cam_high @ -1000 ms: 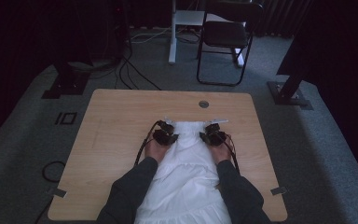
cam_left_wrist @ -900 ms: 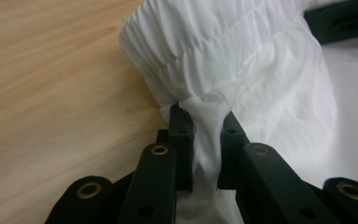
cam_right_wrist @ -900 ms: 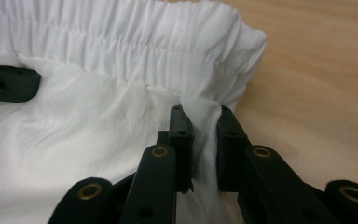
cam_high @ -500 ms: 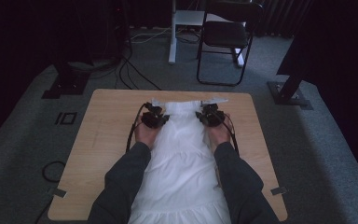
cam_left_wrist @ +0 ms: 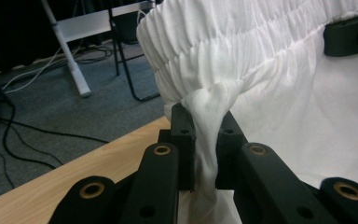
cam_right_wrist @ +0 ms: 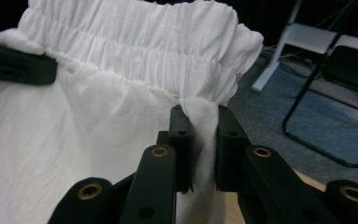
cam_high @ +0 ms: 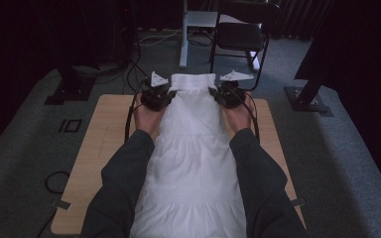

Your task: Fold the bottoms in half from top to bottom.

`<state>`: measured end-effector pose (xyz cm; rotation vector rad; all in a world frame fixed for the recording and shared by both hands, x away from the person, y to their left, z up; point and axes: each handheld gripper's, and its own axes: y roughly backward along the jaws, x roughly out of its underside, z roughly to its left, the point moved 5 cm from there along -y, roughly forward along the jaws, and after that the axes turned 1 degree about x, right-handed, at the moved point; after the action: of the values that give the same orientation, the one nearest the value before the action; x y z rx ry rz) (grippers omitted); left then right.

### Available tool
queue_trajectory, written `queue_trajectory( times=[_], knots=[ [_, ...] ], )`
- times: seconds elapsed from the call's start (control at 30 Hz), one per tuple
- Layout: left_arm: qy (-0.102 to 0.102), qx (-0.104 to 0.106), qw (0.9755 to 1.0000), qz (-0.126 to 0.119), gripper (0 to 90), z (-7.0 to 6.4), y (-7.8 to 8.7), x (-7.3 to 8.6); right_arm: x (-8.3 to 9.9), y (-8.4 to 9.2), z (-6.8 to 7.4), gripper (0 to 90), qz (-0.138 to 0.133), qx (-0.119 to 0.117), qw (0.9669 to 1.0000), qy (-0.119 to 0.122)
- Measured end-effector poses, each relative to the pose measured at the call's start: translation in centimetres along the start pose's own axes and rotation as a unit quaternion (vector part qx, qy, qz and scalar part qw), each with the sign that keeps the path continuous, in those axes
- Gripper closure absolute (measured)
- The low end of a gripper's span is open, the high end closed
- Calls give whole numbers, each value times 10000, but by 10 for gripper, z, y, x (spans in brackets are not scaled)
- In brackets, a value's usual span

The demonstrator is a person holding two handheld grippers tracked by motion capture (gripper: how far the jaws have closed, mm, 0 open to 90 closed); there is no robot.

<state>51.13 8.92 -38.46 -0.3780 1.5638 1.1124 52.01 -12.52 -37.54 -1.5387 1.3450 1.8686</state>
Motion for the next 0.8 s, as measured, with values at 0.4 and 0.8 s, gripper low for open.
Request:
queue_trajectory(
  times=[0.4, 0.8],
  knots=[
    [-73, 507, 9986, -149, 827, -30, 31, 7, 24, 45, 12, 798, -95, -371, 9992, -92],
    [-446, 978, 9940, -219, 820, -79, 95, 54, 63, 107, 52, 794, -148, -857, 9960, 190]
  ],
)
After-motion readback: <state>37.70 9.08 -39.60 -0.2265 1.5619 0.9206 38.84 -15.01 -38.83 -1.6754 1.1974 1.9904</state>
